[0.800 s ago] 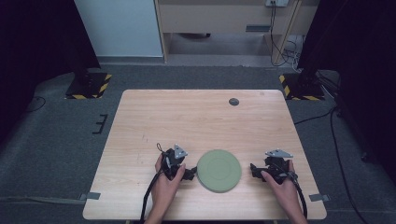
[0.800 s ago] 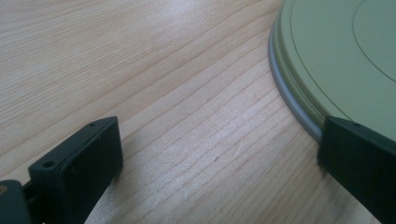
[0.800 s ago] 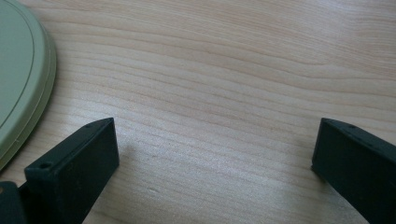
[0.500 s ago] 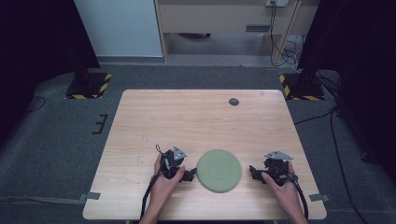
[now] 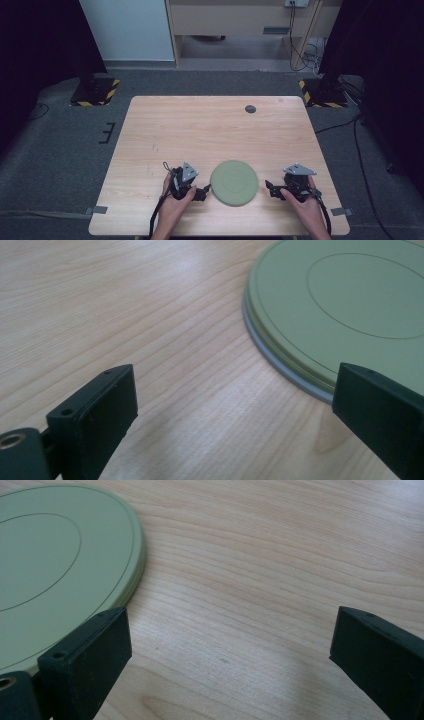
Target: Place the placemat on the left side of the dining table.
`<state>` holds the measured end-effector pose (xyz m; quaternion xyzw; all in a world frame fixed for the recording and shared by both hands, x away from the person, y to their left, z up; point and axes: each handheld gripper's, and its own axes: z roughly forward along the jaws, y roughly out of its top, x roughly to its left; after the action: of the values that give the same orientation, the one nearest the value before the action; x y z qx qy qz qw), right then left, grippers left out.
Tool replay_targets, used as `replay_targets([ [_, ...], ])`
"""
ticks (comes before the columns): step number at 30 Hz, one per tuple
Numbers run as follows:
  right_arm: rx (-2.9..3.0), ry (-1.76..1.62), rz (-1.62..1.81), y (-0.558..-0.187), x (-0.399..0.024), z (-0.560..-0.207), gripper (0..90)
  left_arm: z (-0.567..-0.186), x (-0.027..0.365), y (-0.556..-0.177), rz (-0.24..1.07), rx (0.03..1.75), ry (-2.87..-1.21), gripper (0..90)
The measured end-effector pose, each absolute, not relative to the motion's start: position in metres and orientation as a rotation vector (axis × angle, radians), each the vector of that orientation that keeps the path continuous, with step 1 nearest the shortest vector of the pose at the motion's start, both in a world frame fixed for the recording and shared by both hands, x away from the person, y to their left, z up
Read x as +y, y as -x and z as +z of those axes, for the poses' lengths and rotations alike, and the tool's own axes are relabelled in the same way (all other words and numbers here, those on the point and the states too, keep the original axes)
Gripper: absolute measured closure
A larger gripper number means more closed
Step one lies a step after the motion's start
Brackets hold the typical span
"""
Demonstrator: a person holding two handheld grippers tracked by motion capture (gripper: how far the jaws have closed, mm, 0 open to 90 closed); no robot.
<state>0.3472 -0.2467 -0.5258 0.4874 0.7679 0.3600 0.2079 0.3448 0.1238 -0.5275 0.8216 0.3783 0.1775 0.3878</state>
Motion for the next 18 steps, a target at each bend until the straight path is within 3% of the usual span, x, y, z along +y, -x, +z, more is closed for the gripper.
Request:
replay_targets([
  [18, 2.214, -1.272, 1.029, -0.340, -0.234, -0.526, 3.7, -0.526, 0.104, -0.333, 0.400, 0.884, -2.127, 3.4],
])
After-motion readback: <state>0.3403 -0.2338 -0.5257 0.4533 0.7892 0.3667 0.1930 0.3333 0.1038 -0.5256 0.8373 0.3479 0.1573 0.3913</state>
